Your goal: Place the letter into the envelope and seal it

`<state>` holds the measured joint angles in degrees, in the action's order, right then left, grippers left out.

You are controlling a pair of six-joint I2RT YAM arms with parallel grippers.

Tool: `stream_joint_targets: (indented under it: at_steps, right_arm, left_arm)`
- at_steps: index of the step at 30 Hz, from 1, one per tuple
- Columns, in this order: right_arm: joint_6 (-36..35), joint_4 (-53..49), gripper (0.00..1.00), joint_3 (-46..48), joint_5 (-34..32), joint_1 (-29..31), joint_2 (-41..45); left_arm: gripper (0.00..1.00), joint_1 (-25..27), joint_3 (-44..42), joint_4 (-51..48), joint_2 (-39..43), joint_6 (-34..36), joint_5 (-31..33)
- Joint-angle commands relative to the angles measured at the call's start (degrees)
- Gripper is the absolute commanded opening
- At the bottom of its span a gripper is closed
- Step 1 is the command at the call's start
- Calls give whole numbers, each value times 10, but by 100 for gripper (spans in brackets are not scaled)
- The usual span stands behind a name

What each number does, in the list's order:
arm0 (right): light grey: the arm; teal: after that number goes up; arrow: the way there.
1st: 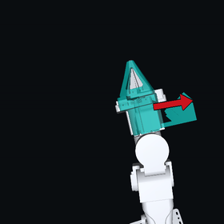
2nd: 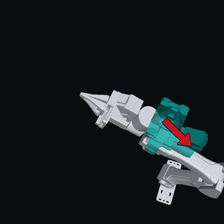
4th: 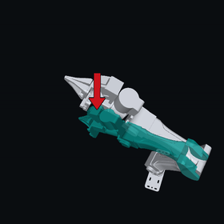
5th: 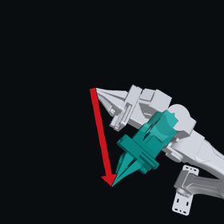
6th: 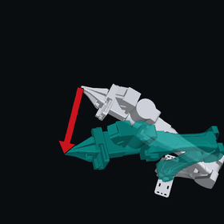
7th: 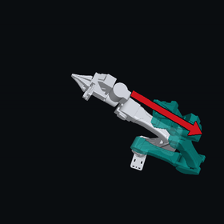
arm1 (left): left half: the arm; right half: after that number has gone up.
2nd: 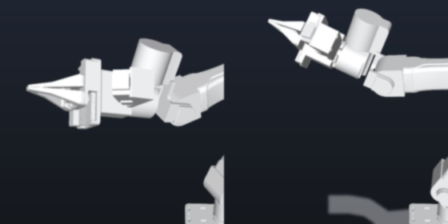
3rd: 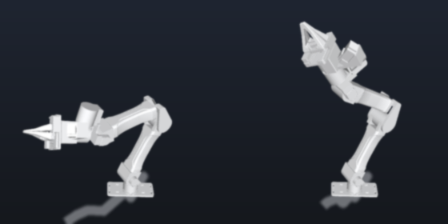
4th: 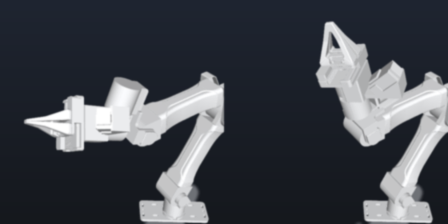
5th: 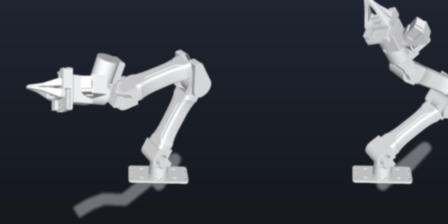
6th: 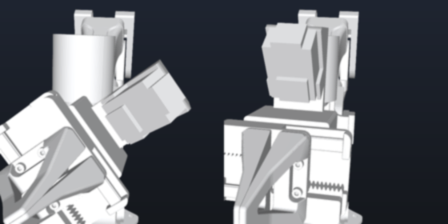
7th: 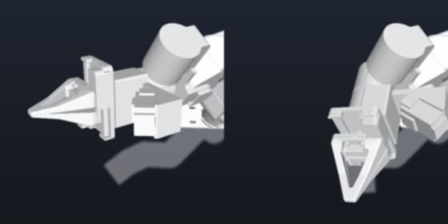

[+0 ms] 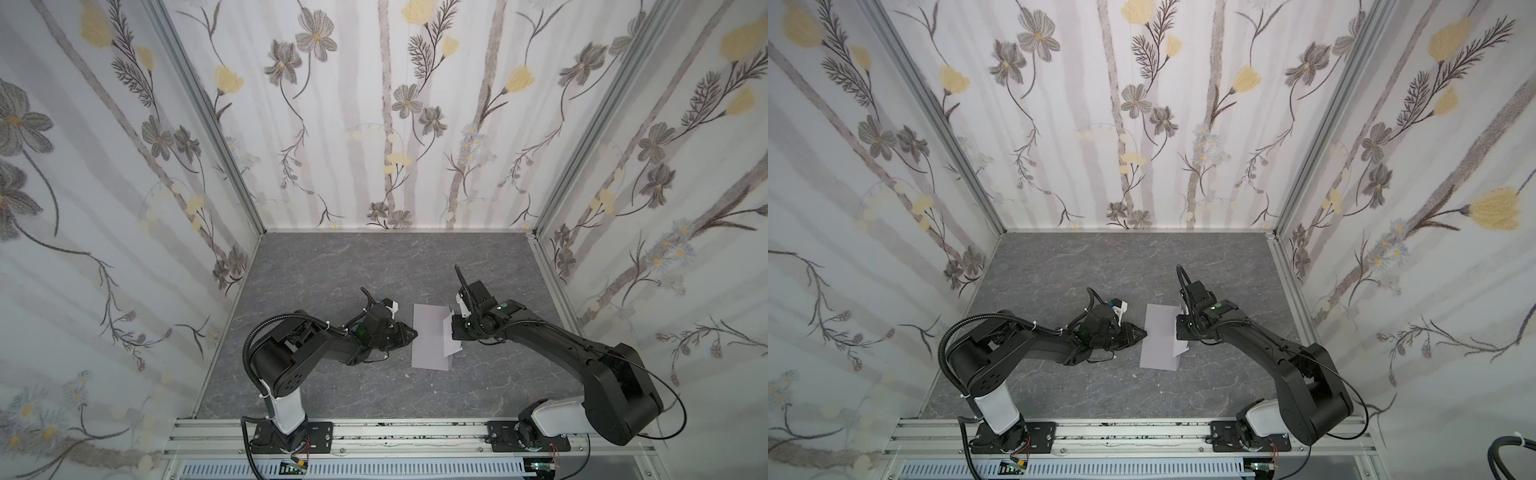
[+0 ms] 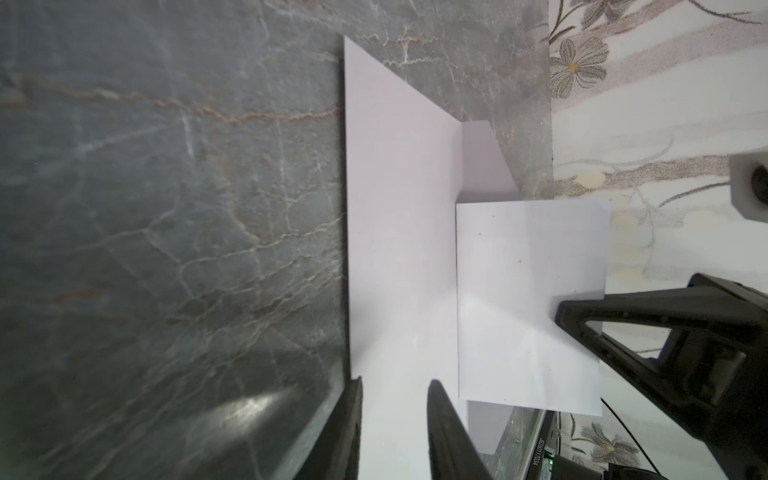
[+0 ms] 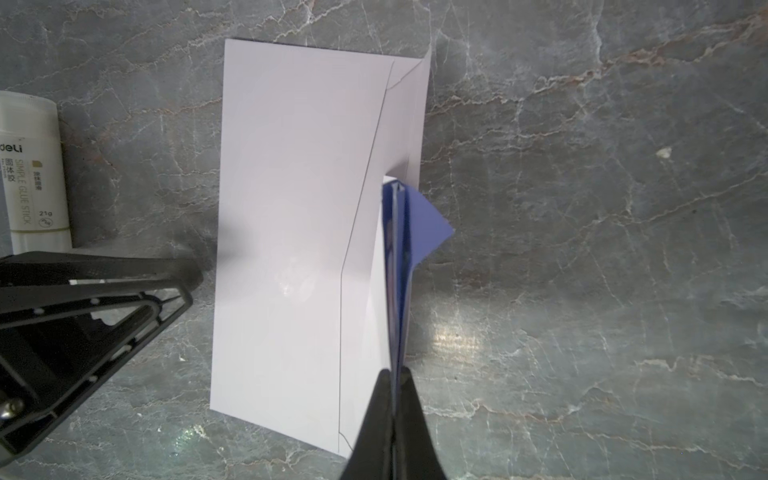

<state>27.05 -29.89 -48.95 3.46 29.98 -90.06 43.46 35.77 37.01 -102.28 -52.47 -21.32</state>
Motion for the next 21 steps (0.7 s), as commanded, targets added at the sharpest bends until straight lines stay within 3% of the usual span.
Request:
stream_joint_targets:
  at_steps: [1, 21]
  right_arm:
    - [-9, 5, 0, -7, -19, 1, -10]
    - [-12, 28, 0, -7, -16, 1, -38]
  left_arm:
    - [28, 2, 4, 23, -4, -3, -8]
    - [27, 13, 7, 39, -25, -16, -21]
